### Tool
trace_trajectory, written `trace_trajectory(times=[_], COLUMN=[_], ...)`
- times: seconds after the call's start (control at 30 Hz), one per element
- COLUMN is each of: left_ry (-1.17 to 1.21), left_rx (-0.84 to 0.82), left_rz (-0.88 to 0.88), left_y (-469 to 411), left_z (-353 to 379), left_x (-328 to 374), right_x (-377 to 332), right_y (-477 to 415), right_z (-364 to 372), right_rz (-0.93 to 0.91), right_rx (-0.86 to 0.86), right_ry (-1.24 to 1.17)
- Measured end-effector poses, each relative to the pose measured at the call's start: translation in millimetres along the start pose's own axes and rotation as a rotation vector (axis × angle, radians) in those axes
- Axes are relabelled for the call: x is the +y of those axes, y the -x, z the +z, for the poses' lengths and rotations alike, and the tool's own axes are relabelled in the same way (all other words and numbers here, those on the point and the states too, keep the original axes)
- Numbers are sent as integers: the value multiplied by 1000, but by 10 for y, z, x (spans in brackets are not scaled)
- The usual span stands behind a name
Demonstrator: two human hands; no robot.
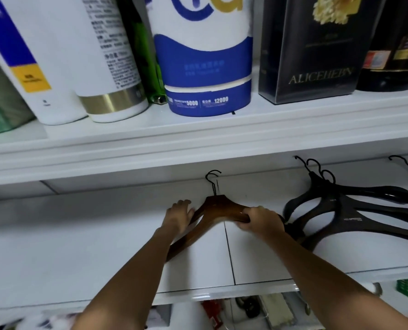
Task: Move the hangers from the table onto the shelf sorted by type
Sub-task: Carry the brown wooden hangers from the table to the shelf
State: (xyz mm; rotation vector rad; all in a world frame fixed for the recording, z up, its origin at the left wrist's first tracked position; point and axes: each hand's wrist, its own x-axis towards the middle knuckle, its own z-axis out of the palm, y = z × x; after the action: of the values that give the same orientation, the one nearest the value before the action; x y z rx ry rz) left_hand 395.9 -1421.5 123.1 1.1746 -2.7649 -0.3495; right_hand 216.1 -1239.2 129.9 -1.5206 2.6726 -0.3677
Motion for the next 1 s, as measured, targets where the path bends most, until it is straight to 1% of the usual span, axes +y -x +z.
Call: trace_trajectory(times=[0.17,0.23,0.33,0.4,0.57,0.67,0.73,0.77,0.9,1.0], left_ry=[-13,-23,21,44,5,-27,-61,-79,-132,-174], left_rx=[-77,-88,-110,-124,-222,-256,-270,-273,-239,-211], left_rz=[-9,-9,-23,-24,12,7,6,9,27,34], left_y=[80,86,93,100,85,75,82,88,128,158], left_z=[24,32,61,83,156,202,215,218,223,225], left_x=[-35,-44,-49,-30,54,76,78,75,63,79], right_x=[-136,-105,-13,30,7,-25,-64,-84,-57,-52], right_y=[-71,-72,-62,-72,-188,-239,-223,-205,-164,-90], right_z=[212,259,315,343,362,385,416,422,490,529], right_rz=[41,62,87,83,-27,-56,-65,-50,78,159], right_rx=[-100,-127,-140,-116,-26,-6,80,108,12,35], right_ry=[-83,-95,-121,-94,183,213,209,204,208,173])
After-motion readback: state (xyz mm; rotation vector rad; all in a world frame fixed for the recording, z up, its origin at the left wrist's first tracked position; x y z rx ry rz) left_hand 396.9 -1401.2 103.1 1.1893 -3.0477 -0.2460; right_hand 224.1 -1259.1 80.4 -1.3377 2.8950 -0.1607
